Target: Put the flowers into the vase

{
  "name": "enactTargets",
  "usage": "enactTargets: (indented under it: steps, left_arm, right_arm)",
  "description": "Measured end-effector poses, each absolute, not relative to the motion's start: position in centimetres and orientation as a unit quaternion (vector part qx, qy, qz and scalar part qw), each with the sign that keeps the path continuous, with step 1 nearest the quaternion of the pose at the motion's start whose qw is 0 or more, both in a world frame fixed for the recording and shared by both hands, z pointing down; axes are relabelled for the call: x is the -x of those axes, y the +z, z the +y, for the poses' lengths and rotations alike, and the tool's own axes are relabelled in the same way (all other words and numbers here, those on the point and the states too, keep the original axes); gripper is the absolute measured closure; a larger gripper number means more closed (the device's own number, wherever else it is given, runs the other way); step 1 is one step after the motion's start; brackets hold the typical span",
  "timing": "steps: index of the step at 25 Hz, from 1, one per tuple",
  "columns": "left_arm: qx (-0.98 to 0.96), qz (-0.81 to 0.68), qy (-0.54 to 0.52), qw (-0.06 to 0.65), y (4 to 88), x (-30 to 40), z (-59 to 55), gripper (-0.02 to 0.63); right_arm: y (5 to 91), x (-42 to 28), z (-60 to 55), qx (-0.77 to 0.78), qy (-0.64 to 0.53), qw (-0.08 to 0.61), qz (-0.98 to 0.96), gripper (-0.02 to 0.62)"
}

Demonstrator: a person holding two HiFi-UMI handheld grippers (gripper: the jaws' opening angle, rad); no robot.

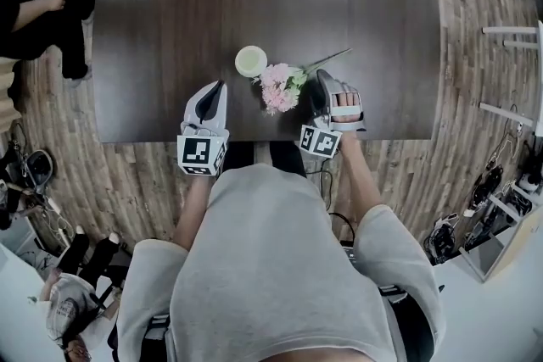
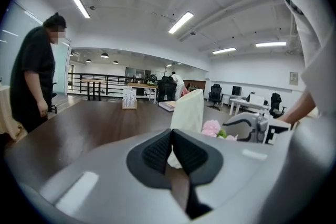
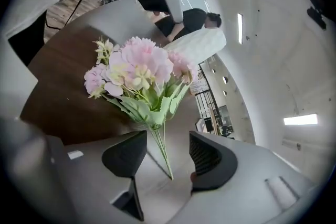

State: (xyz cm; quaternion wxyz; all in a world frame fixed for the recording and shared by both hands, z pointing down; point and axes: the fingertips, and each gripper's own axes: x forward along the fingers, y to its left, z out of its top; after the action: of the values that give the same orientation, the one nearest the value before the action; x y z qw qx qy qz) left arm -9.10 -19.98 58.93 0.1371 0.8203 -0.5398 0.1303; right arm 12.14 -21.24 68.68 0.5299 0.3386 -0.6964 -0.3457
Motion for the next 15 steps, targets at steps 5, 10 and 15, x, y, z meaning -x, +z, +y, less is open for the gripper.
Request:
enactTargets:
  steps: [5,10,15]
  left_arm:
    - [-0.816,-0.545,0.132,0.140,59.1,9.5,-20.0,0.597]
    - [-0.812,-0.551,0.133,0.142,59.1,10.1,-19.8,0.597]
    - [-0.808,-0.554,0.139,0.144,59.3,10.9,-19.8,0.597]
  right_arm:
    - [71.0,-12.0,-22.3,-0.310,-0.351,0.543,-0.697,0.354]
    - [71.5,-11.9,-22.9,-0.324,-0.361,0.539,-0.689,0.437]
    - [72.0,-11.5,-23.6,-0.330,-0.374,0.541,-0.677,0.516]
